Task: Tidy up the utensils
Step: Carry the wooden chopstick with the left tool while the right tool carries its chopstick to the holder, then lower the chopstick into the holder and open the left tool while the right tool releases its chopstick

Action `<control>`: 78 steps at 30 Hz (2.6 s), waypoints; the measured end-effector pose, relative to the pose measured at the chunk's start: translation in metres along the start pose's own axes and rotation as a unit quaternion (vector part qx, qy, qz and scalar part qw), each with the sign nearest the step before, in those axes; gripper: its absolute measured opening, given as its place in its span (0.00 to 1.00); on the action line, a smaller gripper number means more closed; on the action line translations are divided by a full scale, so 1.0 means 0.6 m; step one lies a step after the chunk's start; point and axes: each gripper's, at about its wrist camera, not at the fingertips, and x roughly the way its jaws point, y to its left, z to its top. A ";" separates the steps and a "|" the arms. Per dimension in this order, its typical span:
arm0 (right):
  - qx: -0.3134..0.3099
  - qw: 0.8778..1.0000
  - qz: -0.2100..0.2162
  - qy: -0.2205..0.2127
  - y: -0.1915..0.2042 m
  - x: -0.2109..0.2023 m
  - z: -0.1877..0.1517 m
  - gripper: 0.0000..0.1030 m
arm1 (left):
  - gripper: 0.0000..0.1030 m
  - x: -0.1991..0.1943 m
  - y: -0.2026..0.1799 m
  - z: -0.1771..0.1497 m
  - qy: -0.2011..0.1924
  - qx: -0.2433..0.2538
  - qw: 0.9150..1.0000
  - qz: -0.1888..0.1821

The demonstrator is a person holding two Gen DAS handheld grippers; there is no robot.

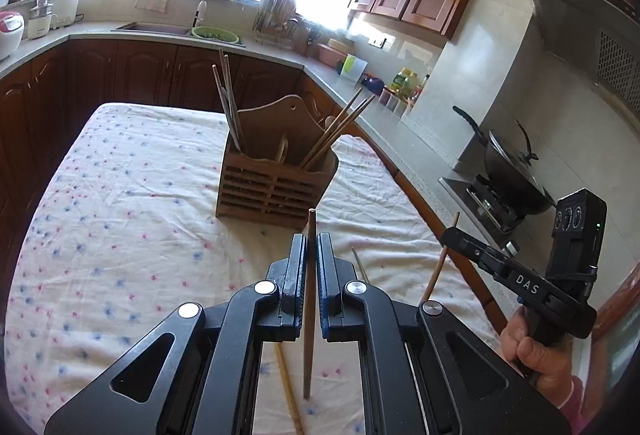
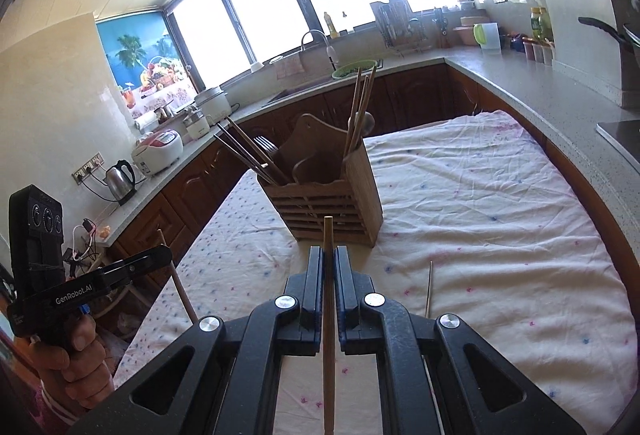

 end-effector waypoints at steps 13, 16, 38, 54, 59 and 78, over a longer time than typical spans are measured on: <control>-0.006 1.000 0.004 -0.030 0.011 -0.014 0.033 0.05 | 0.04 -0.020 0.012 0.020 -0.027 -0.002 1.000 0.010; -0.005 0.999 0.006 -0.031 0.009 -0.011 0.036 0.05 | 0.04 -0.021 0.015 0.025 -0.031 -0.002 0.999 0.013; -0.012 0.994 0.005 -0.113 0.019 0.017 0.169 0.05 | 0.04 -0.035 -0.011 0.177 -0.126 0.051 0.989 0.048; -0.007 0.983 -0.025 -0.179 0.003 0.095 0.286 0.05 | 0.04 0.089 0.042 0.265 -0.178 0.011 0.979 0.100; 0.005 0.987 -0.035 -0.160 -0.016 0.132 0.243 0.05 | 0.04 0.117 0.055 0.230 -0.159 0.000 0.981 0.107; 0.001 0.990 -0.047 -0.135 -0.017 0.170 0.181 0.06 | 0.05 0.165 0.077 0.144 -0.095 -0.013 0.989 0.111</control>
